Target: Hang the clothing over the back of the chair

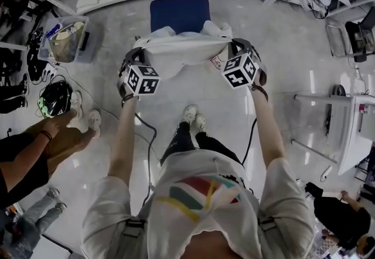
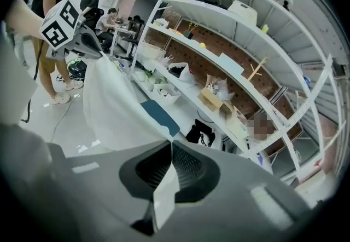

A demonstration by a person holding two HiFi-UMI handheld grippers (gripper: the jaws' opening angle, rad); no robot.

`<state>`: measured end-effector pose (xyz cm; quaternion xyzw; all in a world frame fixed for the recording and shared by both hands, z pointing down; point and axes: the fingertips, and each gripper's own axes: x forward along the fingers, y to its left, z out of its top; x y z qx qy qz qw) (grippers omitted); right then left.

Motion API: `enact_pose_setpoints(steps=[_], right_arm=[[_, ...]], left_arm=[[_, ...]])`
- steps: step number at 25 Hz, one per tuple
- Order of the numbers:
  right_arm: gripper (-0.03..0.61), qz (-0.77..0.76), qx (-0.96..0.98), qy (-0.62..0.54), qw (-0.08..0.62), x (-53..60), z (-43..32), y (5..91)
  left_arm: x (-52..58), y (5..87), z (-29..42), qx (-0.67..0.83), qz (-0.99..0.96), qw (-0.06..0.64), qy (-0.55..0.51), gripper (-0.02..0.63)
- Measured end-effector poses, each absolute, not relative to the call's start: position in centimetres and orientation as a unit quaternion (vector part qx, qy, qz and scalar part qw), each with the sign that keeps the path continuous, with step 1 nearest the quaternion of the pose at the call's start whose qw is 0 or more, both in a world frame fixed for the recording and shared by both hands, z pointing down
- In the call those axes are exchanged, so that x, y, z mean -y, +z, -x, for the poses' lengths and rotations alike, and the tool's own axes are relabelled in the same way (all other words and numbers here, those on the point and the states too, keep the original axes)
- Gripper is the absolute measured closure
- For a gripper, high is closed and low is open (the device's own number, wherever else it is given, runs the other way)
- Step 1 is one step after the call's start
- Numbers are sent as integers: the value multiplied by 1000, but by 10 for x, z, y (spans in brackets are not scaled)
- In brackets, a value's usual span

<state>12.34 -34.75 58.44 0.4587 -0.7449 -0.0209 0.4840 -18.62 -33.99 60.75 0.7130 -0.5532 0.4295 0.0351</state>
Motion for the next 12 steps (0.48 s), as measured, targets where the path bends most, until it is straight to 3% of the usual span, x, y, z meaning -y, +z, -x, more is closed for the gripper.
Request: enact_pose_setpoints(steps=[12], right_arm=[[569, -453, 739, -11, 499, 344, -120, 609]], left_arm=[[336, 629, 187, 537, -708, 30, 458, 598]])
